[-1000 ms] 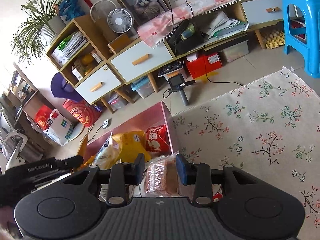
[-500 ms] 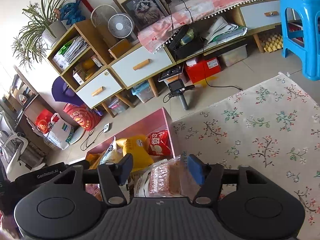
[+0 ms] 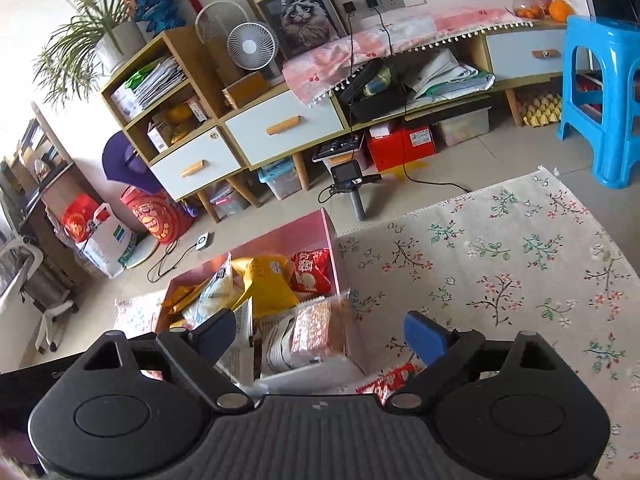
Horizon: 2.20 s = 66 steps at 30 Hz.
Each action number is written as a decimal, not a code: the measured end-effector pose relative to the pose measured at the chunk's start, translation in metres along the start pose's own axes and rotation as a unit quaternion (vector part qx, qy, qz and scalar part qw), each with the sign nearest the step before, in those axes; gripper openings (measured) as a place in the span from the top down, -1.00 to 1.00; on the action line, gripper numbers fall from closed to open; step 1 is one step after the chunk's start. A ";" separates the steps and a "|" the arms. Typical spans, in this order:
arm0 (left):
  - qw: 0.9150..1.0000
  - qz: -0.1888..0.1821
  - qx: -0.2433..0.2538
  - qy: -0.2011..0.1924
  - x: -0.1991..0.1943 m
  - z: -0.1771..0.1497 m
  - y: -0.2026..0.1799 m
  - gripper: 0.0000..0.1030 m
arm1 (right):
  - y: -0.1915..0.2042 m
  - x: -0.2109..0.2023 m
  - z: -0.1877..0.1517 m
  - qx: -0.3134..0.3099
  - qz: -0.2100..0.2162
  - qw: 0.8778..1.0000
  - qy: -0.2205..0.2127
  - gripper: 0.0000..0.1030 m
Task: Organize snacks
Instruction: 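Carry both held snacks into the pink box and open both tools, then move both tools back toward the silver packet and red packet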
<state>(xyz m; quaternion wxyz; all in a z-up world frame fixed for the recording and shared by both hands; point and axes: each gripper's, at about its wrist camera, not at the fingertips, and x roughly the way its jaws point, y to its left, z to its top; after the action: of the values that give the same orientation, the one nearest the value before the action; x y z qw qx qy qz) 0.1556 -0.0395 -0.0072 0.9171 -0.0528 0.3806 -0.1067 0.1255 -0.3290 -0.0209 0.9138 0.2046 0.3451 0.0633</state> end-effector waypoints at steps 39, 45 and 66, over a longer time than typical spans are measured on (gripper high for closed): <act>0.998 -0.001 0.052 0.039 -0.018 -0.127 -0.008 -0.86 | -0.011 -0.026 -0.109 -0.246 -0.081 0.965 0.036 -0.80; 0.997 0.001 0.068 0.030 -0.005 -0.133 -0.022 -0.86 | -0.015 -0.017 -0.116 -0.268 -0.082 0.959 0.037 -0.80; 0.995 -0.001 0.097 -0.014 0.023 -0.132 -0.044 -1.00 | -0.041 0.029 -0.092 -0.234 -0.044 0.971 0.016 -0.80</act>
<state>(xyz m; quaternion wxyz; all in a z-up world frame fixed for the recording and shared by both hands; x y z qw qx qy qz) 0.0710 -0.0893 -0.1078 0.9231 0.0349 0.3552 -0.1430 0.0857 -0.3280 -0.1181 0.9327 -0.0307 0.3436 0.1053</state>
